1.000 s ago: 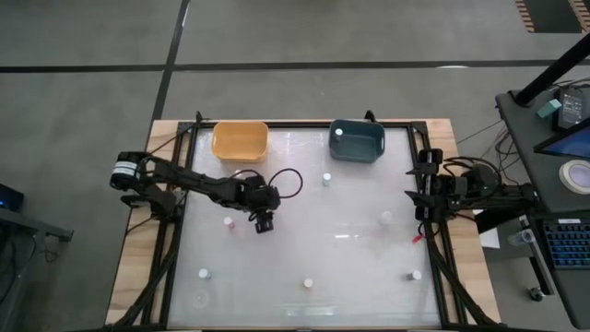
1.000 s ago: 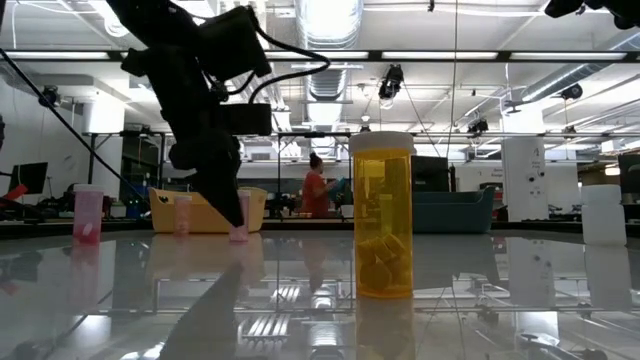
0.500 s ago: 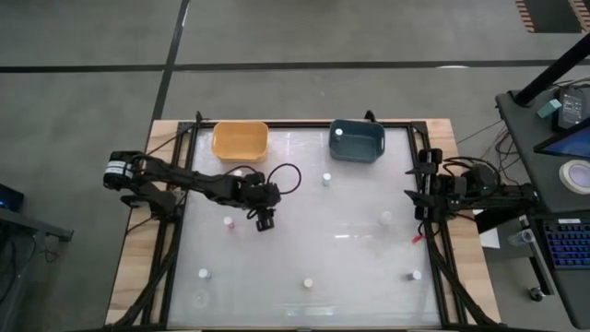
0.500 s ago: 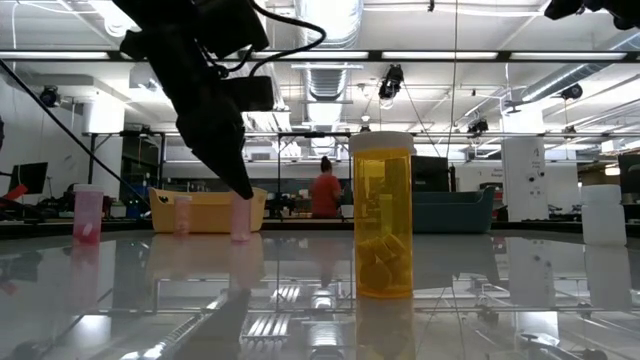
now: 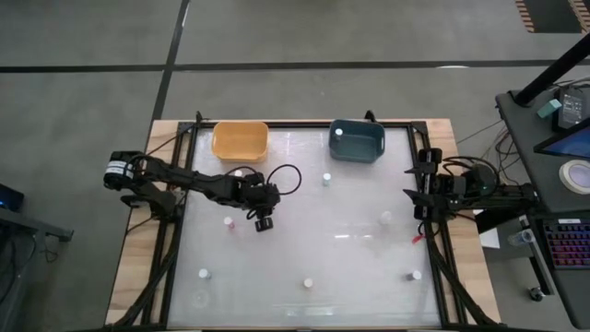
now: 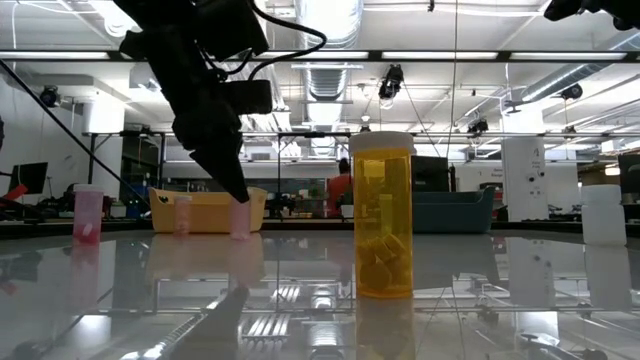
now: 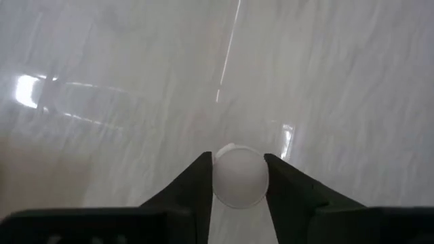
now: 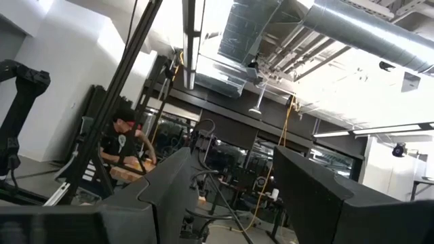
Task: Pick and place medicine bottles into bin by pill shape (circle, oval)
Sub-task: Put the middle pink tablet bottle into the yellow bin
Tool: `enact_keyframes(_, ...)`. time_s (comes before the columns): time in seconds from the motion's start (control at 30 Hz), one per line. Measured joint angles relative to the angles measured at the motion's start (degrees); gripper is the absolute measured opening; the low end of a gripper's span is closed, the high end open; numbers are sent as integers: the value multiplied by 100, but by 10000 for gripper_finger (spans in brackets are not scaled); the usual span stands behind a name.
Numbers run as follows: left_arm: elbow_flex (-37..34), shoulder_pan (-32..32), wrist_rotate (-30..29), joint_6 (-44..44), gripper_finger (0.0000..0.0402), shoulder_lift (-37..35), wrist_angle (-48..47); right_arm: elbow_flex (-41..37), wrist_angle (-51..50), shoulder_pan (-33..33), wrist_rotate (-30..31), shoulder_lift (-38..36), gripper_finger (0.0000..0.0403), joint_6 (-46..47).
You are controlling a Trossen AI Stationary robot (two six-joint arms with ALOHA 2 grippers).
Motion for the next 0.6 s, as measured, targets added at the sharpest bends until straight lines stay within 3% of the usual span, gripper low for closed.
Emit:
enact_keyframes(0.3,551,322,-7,312,112,-594,-680,0,-2,0,0,0,203,-1)
enact_keyframes(0.43,615,976,-111,616,115,-1143,-855,0,-1,0,1,0,203,0)
enact_keyframes(0.6,615,2264,-306,796,117,-1625,-1012,0,2,0,2,0,203,34)
